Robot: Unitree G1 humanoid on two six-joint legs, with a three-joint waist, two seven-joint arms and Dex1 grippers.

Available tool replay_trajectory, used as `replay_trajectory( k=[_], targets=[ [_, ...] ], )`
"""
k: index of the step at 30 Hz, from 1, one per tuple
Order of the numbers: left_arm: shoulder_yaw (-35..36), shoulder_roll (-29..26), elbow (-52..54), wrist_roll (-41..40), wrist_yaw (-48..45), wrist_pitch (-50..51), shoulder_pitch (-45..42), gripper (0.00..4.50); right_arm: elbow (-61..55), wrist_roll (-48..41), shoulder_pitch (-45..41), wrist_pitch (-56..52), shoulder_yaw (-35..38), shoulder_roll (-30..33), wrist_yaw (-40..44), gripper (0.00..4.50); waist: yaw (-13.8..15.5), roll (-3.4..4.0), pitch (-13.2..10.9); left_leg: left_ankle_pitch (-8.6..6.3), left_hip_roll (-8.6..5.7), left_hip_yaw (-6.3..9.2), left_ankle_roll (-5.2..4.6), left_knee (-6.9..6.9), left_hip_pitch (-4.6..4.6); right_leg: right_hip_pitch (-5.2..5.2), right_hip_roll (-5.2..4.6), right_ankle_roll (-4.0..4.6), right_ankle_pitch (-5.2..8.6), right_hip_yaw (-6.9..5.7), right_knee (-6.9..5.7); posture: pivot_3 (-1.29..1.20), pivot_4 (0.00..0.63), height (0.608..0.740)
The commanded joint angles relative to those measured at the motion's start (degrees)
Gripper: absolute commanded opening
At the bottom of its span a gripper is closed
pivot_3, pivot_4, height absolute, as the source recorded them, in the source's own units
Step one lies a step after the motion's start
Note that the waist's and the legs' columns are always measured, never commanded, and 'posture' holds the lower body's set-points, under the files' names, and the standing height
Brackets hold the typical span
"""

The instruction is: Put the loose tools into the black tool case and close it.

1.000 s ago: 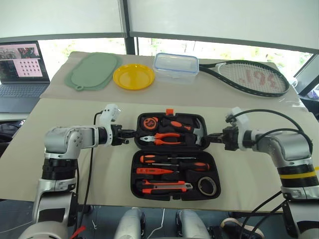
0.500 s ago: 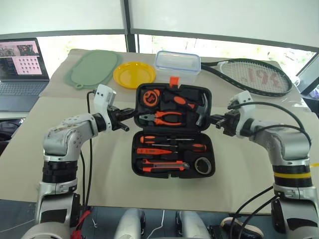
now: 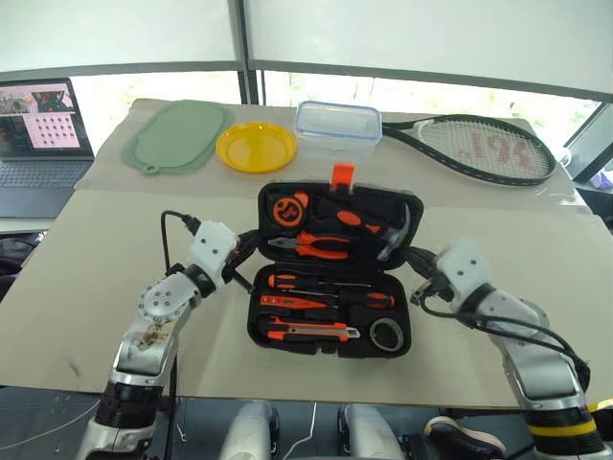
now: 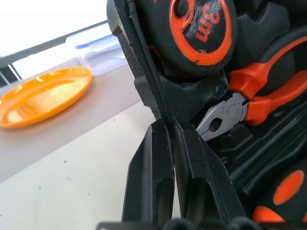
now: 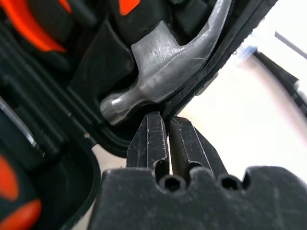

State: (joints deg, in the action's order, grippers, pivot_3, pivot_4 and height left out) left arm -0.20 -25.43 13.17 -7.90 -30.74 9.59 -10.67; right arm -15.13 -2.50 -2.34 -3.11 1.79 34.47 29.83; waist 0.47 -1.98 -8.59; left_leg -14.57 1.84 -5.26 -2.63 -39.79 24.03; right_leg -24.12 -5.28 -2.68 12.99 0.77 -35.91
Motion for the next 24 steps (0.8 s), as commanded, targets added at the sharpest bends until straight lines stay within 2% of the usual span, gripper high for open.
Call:
replay_trajectory(
  k=[1, 2, 3, 4, 5, 9, 12, 13, 14, 16, 18, 21, 24],
  targets=[
    [2.93, -0.56, 3.53, 0.83, 2.27, -1.17, 2.21, 0.00, 0.81, 3.42, 3.88, 8.89, 0.38, 1.56, 0.46, 0.07, -0.06, 0.00, 0.00, 0.00, 0.01, 0.00, 0.00, 0.00, -0.07, 0.06, 0.01, 0.02, 0.01, 0.00, -0.02, 0.00, 0.150, 0.738],
    [3.16, -0.64, 4.27, 0.72, 2.47, -0.80, 3.16, 0.00, 1.04, 4.45, 5.09, 11.57, 0.22, 2.06, 0.42, 0.07, -0.11, 0.01, 0.01, 0.00, 0.02, -0.02, 0.00, 0.01, -0.11, 0.07, 0.01, 0.03, 0.02, 0.02, -0.02, 0.00, 0.150, 0.738],
    [3.82, -0.57, 5.19, 0.66, 3.10, -0.59, 4.29, 0.35, 1.24, 6.21, 6.49, 14.75, -0.07, 2.78, 0.13, 0.02, -0.12, 0.01, 0.01, 0.00, 0.02, -0.05, 0.00, 0.02, -0.15, 0.09, 0.01, 0.03, 0.02, 0.05, -0.03, 0.00, 0.150, 0.738],
    [4.53, -0.48, 6.08, 0.33, 3.63, 0.02, 5.27, 0.72, 1.42, 7.47, 7.69, 17.25, -0.24, 3.33, -0.05, 0.40, -0.19, 0.02, 0.02, -0.01, 0.03, -0.07, -0.01, 0.03, -0.20, 0.12, 0.00, 0.03, 0.03, 0.05, -0.05, 0.00, 0.150, 0.738],
    [5.50, -0.45, 7.70, -0.31, 4.09, 1.10, 6.77, 0.91, 0.92, 7.74, 9.45, 18.98, 0.01, 3.84, 0.30, 0.80, -0.22, 0.01, 0.02, -0.01, 0.05, -0.09, 0.00, 0.03, -0.20, 0.11, 0.01, 0.04, 0.03, 0.06, -0.05, 0.00, 0.150, 0.738],
    [10.35, -0.63, 16.08, -4.07, 5.29, 7.58, 13.20, 2.50, -3.16, 6.20, 16.02, 22.29, 3.82, 5.73, 1.25, 2.12, -0.83, 0.01, 0.02, -0.01, 0.12, -0.13, 0.00, 0.07, -0.21, 0.05, 0.01, 0.12, 0.09, 0.09, -0.11, 0.00, 0.150, 0.738],
    [16.22, -2.38, 23.68, -12.64, 3.74, 18.77, 19.10, 3.57, -8.51, 2.30, 21.33, 20.10, 8.16, 8.68, 5.05, 3.14, -1.19, 0.02, 0.02, -0.01, 0.19, -0.14, 0.01, 0.07, -0.26, 0.06, 0.01, 0.14, 0.11, 0.13, -0.18, 0.00, 0.150, 0.738],
    [20.51, -4.20, 25.88, -18.30, 1.86, 23.36, 21.79, 3.92, -10.45, -1.33, 24.03, 18.66, 10.68, 10.55, 8.13, 3.43, -1.15, 0.02, 0.02, -0.01, 0.21, -0.13, 0.02, 0.05, -0.27, 0.08, 0.01, 0.15, 0.12, 0.11, -0.20, 0.00, 0.150, 0.738],
    [25.11, -6.40, 26.93, -23.16, -0.28, 27.11, 24.25, 4.31, -11.89, -4.77, 26.50, 16.81, 13.52, 12.44, 11.27, 3.51, -1.16, 0.02, 0.02, -0.01, 0.22, -0.12, 0.02, 0.05, -0.28, 0.09, 0.00, 0.15, 0.12, 0.10, -0.20, 0.00, 0.150, 0.738],
    [31.43, -10.45, 25.46, -27.60, -3.47, 30.82, 26.66, 4.31, -13.90, -11.18, 30.40, 13.09, 17.74, 15.69, 17.02, 3.51, -1.02, 0.00, 0.02, -0.02, 0.26, -0.11, 0.03, 0.06, -0.40, 0.18, -0.02, 0.18, 0.18, 0.06, -0.19, 0.00, 0.150, 0.738],
    [32.84, -13.32, 21.47, -27.88, -4.90, 31.57, 25.87, 4.31, -15.26, -15.56, 32.04, 9.09, 19.42, 17.24, 19.90, 3.51, -0.37, -0.01, 0.01, -0.02, 0.25, -0.09, 0.03, 0.04, -0.58, 0.34, -0.04, 0.44, 0.43, 0.00, -0.18, 0.00, 0.150, 0.738],
    [28.98, -17.75, 13.88, -24.54, -7.81, 28.54, 21.21, 4.31, -18.53, -21.91, 35.61, 1.78, 19.98, 19.82, 25.13, 3.51, 0.33, 0.00, 0.01, -0.06, 0.25, -0.08, 0.09, 0.06, -1.08, 0.62, -0.04, 0.66, 0.65, -0.06, -0.10, 0.00, 0.150, 0.738],
    [22.11, -20.92, 5.09, -21.71, -11.17, 25.51, 10.59, 4.31, -22.15, -27.17, 38.06, -4.39, 19.51, 22.41, 29.84, 3.51, 1.47, 0.00, 0.01, -0.27, 0.18, -0.05, 0.44, 0.07, -1.18, 0.76, -0.10, 0.63, 0.71, -0.08, -0.08, 0.00, 0.150, 0.738]
  ],
)
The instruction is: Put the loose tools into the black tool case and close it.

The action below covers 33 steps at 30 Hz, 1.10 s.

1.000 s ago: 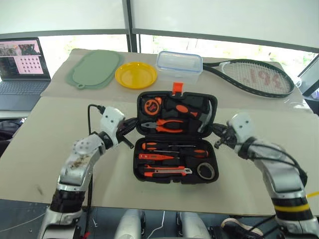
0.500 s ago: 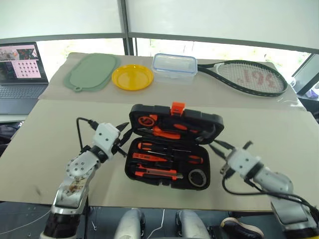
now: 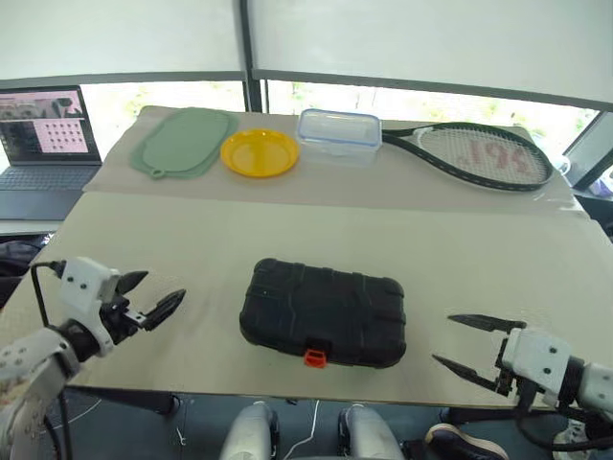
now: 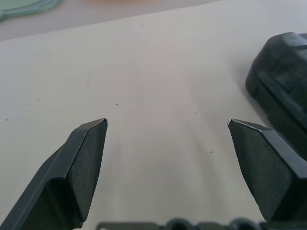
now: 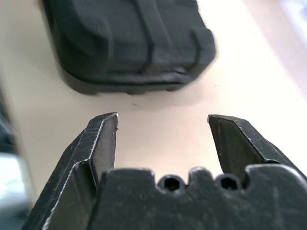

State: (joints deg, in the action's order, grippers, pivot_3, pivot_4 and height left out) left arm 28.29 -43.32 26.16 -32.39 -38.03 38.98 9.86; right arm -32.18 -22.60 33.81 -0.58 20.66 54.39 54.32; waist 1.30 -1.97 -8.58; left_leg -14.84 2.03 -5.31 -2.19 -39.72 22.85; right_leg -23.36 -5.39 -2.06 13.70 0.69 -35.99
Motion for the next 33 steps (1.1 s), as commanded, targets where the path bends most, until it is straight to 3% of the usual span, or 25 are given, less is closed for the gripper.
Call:
replay_trajectory(
  k=[1, 3, 4, 10, 15, 19, 26, 30, 33],
  targets=[
    [-8.79, -3.65, -11.02, 3.89, -4.96, -4.82, -13.79, 4.39, -5.86, -8.31, 1.37, -8.71, 0.34, 2.97, 5.65, 3.01, 0.77, -0.11, 0.01, -0.02, -0.02, 0.03, 0.04, -0.01, 0.02, 0.00, 0.00, 0.00, 0.00, -0.03, 0.01, 0.00, 0.150, 0.738],
    [-16.17, -3.62, -18.55, 8.10, -8.50, -8.77, -23.26, 4.39, -5.87, -9.06, -2.35, -11.49, -2.37, 4.14, 6.01, 2.46, 0.80, -0.21, 0.06, -0.01, 0.02, -0.02, 0.00, -0.01, 0.05, -0.01, 0.02, 0.05, -0.07, -0.02, 0.06, 0.00, 0.150, 0.738],
    [-19.78, -3.41, -22.04, 10.43, -10.71, -11.50, -27.28, 3.89, -5.63, -8.76, -4.53, -12.25, -4.02, 4.36, 6.18, 2.17, 0.83, -0.28, 0.07, 0.05, 0.00, -0.02, -0.12, -0.02, 0.05, 0.19, 0.01, 0.04, -0.08, -0.02, 0.05, 0.00, 0.150, 0.738],
    [-34.48, 3.54, -40.66, 18.90, -20.94, -22.95, -45.83, 1.88, -3.84, -5.99, -16.58, -16.22, -14.63, 2.73, 5.24, 0.09, 0.62, -0.30, 0.08, 0.15, -0.12, -0.03, -0.38, -0.02, 0.36, 0.03, 0.15, -0.27, -0.34, -0.03, 0.13, 0.00, 0.150, 0.738],
    [-41.80, 7.72, -48.33, 25.97, -24.12, -32.23, -49.67, 0.09, -2.25, -3.99, -20.28, -16.96, -18.34, 1.45, 5.23, 0.00, -0.45, -0.32, 0.08, 0.14, -0.15, 0.01, -0.38, -0.04, 0.61, -0.17, 0.23, -0.35, -0.36, -0.02, 0.07, 0.00, 0.150, 0.738],
    [-44.84, 9.78, -47.56, 27.54, -27.45, -33.07, -49.89, 0.01, -2.16, -2.60, -21.05, -16.29, -18.64, 0.24, 4.07, 0.00, -0.57, -0.36, 0.06, 0.13, -0.14, 0.06, -0.38, -0.06, 0.64, -0.17, 0.21, -0.39, -0.37, -0.04, 0.06, 0.00, 0.150, 0.738],
    [-43.71, 4.29, -35.25, 23.54, -36.64, -27.45, -45.01, 0.01, 7.57, 7.02, -28.71, -14.30, -20.36, -5.39, -3.04, 0.00, -1.01, -0.36, 0.02, 0.13, -0.10, 0.04, -0.39, -0.10, 0.69, -0.29, 0.12, -0.48, -0.34, 0.03, -0.08, 0.00, 0.150, 0.738],
    [-41.62, 4.05, -33.93, 22.91, -35.73, -24.55, -46.11, 0.01, 8.30, 6.00, -29.74, -16.35, -19.30, -6.32, -3.10, 0.00, -0.47, -0.35, 0.01, 0.14, -0.13, 0.06, -0.39, -0.12, 0.75, -0.33, 0.14, -0.48, -0.34, 0.01, -0.09, 0.00, 0.150, 0.738],
    [-39.32, 4.01, -34.89, 21.40, -35.42, -21.45, -50.58, 0.01, 6.19, 3.11, -27.07, -16.30, -17.74, -4.13, 1.42, 0.00, -0.41, -0.35, 0.01, 0.14, -0.13, 0.08, -0.40, -0.18, 0.88, -0.42, 0.14, -0.50, -0.35, 0.00, -0.12, 0.00, 0.150, 0.738]
  ],
)
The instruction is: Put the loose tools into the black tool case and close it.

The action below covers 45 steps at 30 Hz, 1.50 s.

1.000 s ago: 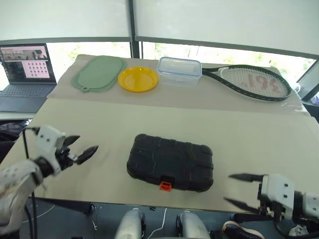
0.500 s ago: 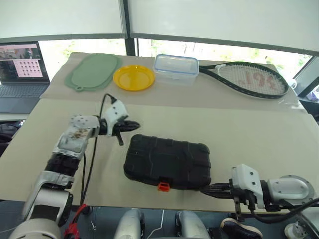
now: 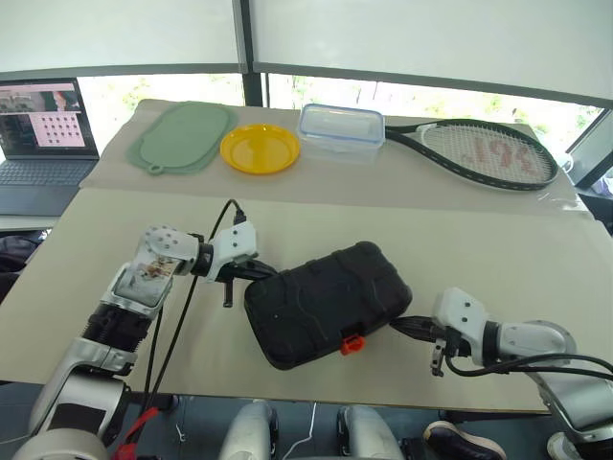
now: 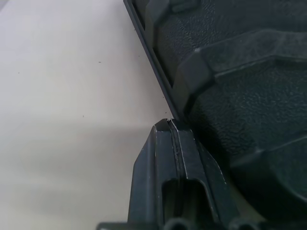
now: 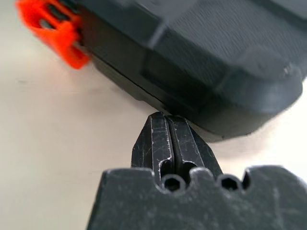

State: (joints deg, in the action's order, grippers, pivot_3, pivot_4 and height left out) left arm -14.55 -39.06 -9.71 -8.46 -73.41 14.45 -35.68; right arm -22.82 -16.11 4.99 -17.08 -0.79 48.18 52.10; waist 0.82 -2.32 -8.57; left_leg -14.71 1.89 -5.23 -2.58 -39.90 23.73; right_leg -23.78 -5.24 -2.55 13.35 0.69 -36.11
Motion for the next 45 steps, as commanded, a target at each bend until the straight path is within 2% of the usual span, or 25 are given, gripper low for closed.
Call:
replay_trajectory(
  k=[1, 3, 5, 10, 19, 24, 30, 45],
  targets=[
    [4.49, 0.10, 1.23, -4.67, -0.73, 6.01, -7.40, 0.01, -3.86, -3.81, 3.08, 1.16, 3.90, 3.14, 5.63, 0.00, 0.20, -0.01, -0.01, 0.00, -0.02, 0.02, 0.00, -0.03, 0.08, -0.07, 0.01, -0.01, -0.01, 0.00, -0.02, 0.00, 0.150, 0.738],
    [5.24, 0.50, 3.53, -8.83, -3.02, 11.74, -10.64, 0.01, -4.88, -3.91, 4.89, 2.01, 3.65, 4.22, 7.44, 0.00, 0.36, -0.02, -0.01, 0.01, -0.06, 0.07, -0.01, -0.15, 0.28, -0.22, 0.04, -0.04, -0.02, -0.05, -0.06, 0.00, 0.150, 0.738],
    [3.05, -0.22, 7.43, -10.16, -6.42, 13.99, -11.10, 0.01, -5.16, -2.83, 5.12, 2.49, 2.70, 3.83, 6.77, 0.00, 0.11, 0.01, 0.00, 0.00, -0.05, 0.15, -0.02, -0.26, 0.42, -0.28, 0.07, -0.07, -0.04, -0.09, -0.05, 0.00, 0.150, 0.738],
    [-3.33, -0.66, 11.03, -5.39, -9.18, 7.78, -8.95, 0.01, -1.80, 2.88, 0.92, 4.58, -0.36, 1.78, 3.72, 0.00, -0.64, 0.15, 0.07, -0.01, -0.09, 0.05, -0.04, -0.25, 0.31, -0.28, 0.09, -0.11, -0.03, 0.10, -0.08, 0.00, 0.150, 0.738],
    [-6.30, 0.10, 10.49, -1.57, -8.90, 1.89, -6.44, 0.01, 5.17, 6.77, -8.39, 4.29, -0.56, -3.66, -1.75, 0.00, -0.20, 0.16, 0.05, 0.02, -0.08, 0.05, 0.00, -0.27, 0.39, -0.36, 0.13, -0.06, -0.06, 0.09, -0.08, 0.00, 0.150, 0.738],
    [-5.54, 2.34, 10.57, -2.32, -7.11, 3.30, -7.56, 0.01, 3.56, 6.29, -6.83, 3.80, -0.77, -3.37, -0.66, 0.00, -0.09, 0.16, 0.05, 0.02, -0.07, 0.06, 0.00, -0.29, 0.40, -0.35, 0.13, -0.07, -0.07, 0.06, -0.10, 0.00, 0.150, 0.738],
    [-8.06, 2.38, 9.94, 0.57, -7.67, 0.58, -6.06, 0.01, -2.81, 4.36, 0.27, 0.72, -3.26, -1.06, 3.63, 0.00, -0.10, 0.16, 0.05, 0.01, -0.06, 0.09, -0.01, -0.29, 0.41, -0.34, 0.13, -0.08, -0.07, 0.05, -0.09, 0.00, 0.150, 0.738],
    [-8.31, 3.69, 8.09, 1.89, -8.12, -1.63, -5.45, 0.01, -5.18, 5.50, -1.21, -2.67, -10.19, -9.86, -2.66, 0.00, -0.13, 0.15, 0.07, 0.01, -0.05, 0.10, -0.01, -0.34, 0.32, -0.25, 0.15, -0.07, -0.08, 0.05, -0.12, 0.00, 0.150, 0.738]
  ],
)
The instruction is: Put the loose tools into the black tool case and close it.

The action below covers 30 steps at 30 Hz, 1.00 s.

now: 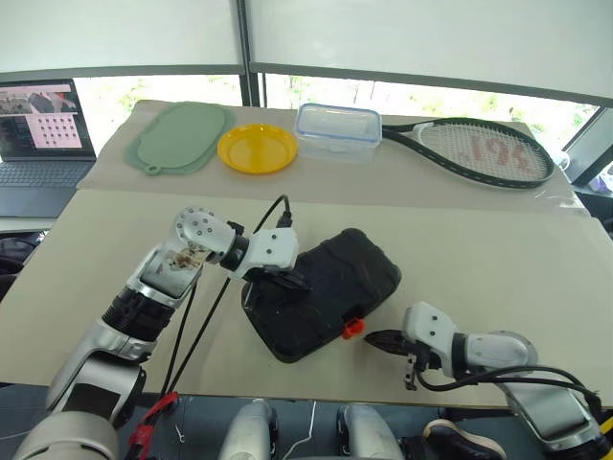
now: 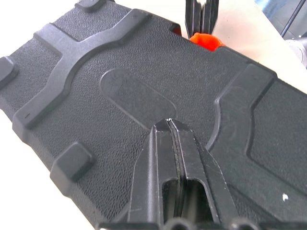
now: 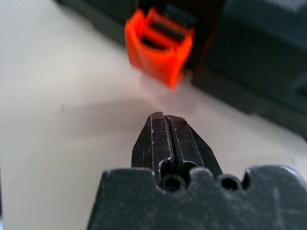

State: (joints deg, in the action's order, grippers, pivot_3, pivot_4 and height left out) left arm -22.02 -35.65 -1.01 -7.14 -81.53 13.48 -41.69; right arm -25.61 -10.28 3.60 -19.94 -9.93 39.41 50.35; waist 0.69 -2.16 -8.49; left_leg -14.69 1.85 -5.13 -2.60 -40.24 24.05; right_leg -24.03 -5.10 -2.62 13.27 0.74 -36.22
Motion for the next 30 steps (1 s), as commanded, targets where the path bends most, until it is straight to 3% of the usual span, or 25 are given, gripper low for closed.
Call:
replay_trajectory(
  k=[1, 15, 30],
  targets=[
    [-0.81, 0.35, -0.72, 0.61, -0.03, -0.73, 0.52, 0.01, -2.55, -0.36, 0.12, 0.47, -0.99, -1.63, -1.45, 0.00, 0.00, 0.00, 0.00, 0.00, -0.01, 0.00, 0.00, 0.00, 0.00, 0.00, 0.00, 0.00, 0.00, 0.00, 0.00, 0.00, 0.150, 0.738],
    [-1.08, 1.52, -2.05, 1.24, 0.18, -2.23, 0.40, 0.01, -6.67, -6.25, -0.10, 0.88, 5.36, -5.26, -4.17, 0.00, -0.29, 0.00, 0.00, 0.00, 0.01, 0.00, 0.00, 0.00, 0.01, -0.05, 0.02, 0.01, 0.00, 0.01, -0.06, 0.00, 0.150, 0.738],
    [-1.16, 2.10, -4.25, 1.73, 1.03, -3.80, 0.05, 0.01, -8.71, -7.13, 1.94, -0.24, 5.91, -1.63, -2.60, 0.00, -0.04, 0.01, 0.00, 0.00, 0.00, 0.00, 0.00, -0.02, 0.00, -0.01, 0.01, 0.01, -0.01, 0.01, -0.05, 0.00, 0.150, 0.738]
  ],
)
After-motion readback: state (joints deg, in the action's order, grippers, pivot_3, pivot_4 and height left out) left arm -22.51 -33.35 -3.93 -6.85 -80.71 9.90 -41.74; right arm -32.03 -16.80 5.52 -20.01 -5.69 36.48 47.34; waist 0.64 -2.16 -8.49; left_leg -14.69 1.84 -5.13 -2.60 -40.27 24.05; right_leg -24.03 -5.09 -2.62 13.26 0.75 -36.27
